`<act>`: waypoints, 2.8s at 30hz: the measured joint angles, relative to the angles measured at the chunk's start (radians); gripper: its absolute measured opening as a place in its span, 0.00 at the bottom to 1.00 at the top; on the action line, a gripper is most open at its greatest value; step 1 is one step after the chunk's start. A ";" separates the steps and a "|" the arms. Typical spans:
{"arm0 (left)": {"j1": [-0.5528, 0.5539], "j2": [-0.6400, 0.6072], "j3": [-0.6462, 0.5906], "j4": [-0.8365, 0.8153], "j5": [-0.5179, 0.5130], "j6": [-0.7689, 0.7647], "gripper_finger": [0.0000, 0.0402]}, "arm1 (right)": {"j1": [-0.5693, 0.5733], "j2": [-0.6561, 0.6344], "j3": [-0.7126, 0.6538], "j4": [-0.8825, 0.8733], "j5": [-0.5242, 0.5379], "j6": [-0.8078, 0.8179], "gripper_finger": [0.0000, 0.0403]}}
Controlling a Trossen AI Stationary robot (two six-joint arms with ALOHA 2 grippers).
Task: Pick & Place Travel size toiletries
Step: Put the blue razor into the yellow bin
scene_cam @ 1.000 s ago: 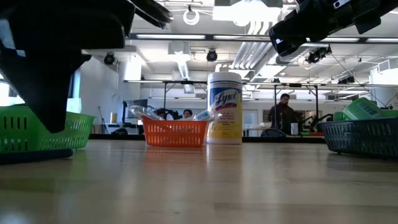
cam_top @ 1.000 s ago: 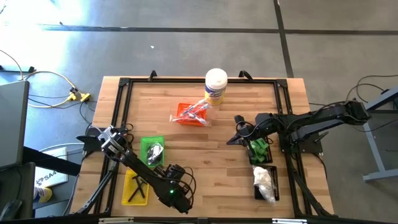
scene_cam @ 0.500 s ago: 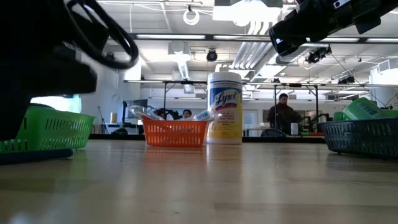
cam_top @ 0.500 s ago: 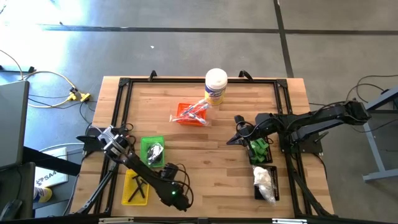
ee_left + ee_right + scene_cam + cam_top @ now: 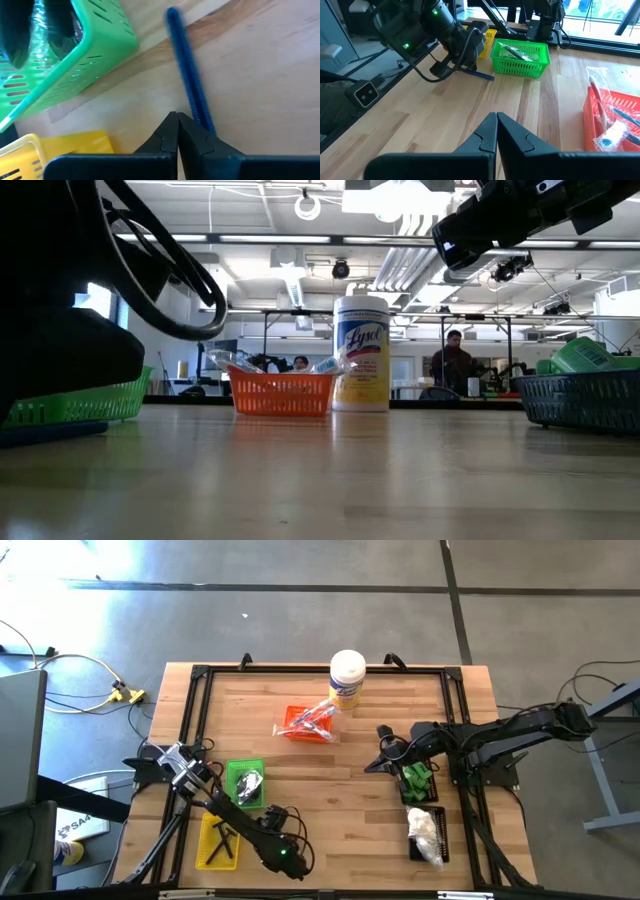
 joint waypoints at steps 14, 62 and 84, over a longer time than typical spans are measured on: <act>0.011 0.000 0.016 0.034 -0.100 -0.001 0.00 | 0.000 0.000 0.000 0.000 0.000 0.000 0.01; -0.003 -0.014 0.137 0.074 -0.541 0.334 0.00 | 0.000 0.000 0.000 0.000 0.000 0.000 0.01; 0.050 -0.016 0.136 0.200 -0.447 0.573 0.24 | 0.000 0.000 0.000 0.000 0.000 0.000 0.01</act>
